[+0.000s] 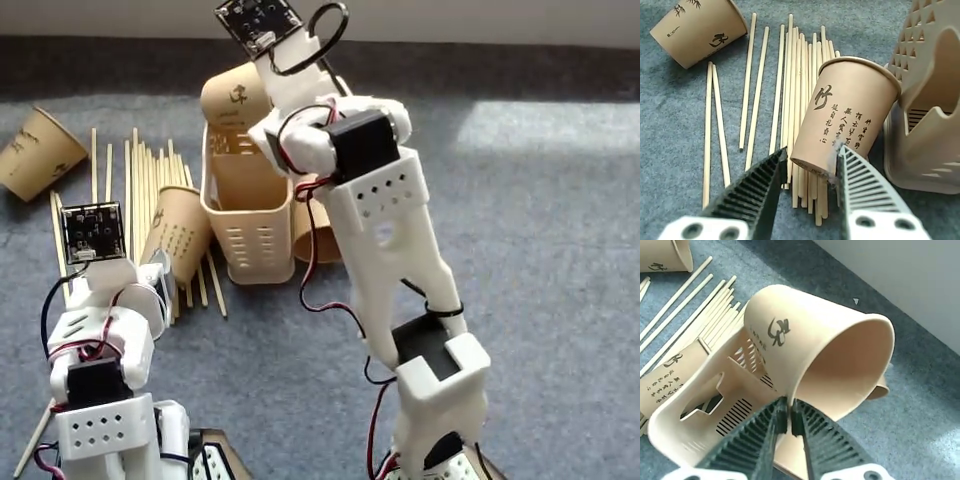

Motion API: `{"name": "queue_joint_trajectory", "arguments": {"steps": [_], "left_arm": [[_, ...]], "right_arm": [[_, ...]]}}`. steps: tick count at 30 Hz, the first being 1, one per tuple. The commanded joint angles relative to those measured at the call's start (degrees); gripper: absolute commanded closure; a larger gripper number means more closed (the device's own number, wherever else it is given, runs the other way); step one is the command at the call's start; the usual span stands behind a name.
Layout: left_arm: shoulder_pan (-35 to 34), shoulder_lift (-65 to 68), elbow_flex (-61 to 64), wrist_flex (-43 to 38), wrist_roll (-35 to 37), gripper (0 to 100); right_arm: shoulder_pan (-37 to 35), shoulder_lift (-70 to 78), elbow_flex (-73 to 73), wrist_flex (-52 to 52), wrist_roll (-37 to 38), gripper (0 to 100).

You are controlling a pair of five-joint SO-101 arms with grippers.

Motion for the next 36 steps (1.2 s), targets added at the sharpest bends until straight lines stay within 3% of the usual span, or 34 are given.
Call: {"name": "queue_joint_trajectory", "arguments": {"steps": [1, 20, 27, 31, 36], "left_arm": [[0.8, -0.7, -0.3, -0.4, 0.3, 83], [0.8, -0.7, -0.3, -0.4, 0.3, 83], [0.8, -0.7, -0.2, -0.4, 0.3, 83], [0.8, -0.7, -0.2, -0.4, 0.3, 83], [0.8, -0.7, -0.2, -0.4, 0.3, 83]], "right_arm": [[-1.6, -0.4, -1.6, -0.2, 1.6, 98.8], [-0.6, -1.0, -6.1, 9.5, 21.7, 99.4], [-0.6, -1.2, -6.7, 8.2, 24.4, 98.9], [-0.6, -1.1, -13.1, 3.2, 18.5, 98.9], [-0.8, -0.8, -16.2, 4.2, 24.0, 98.9]]}}
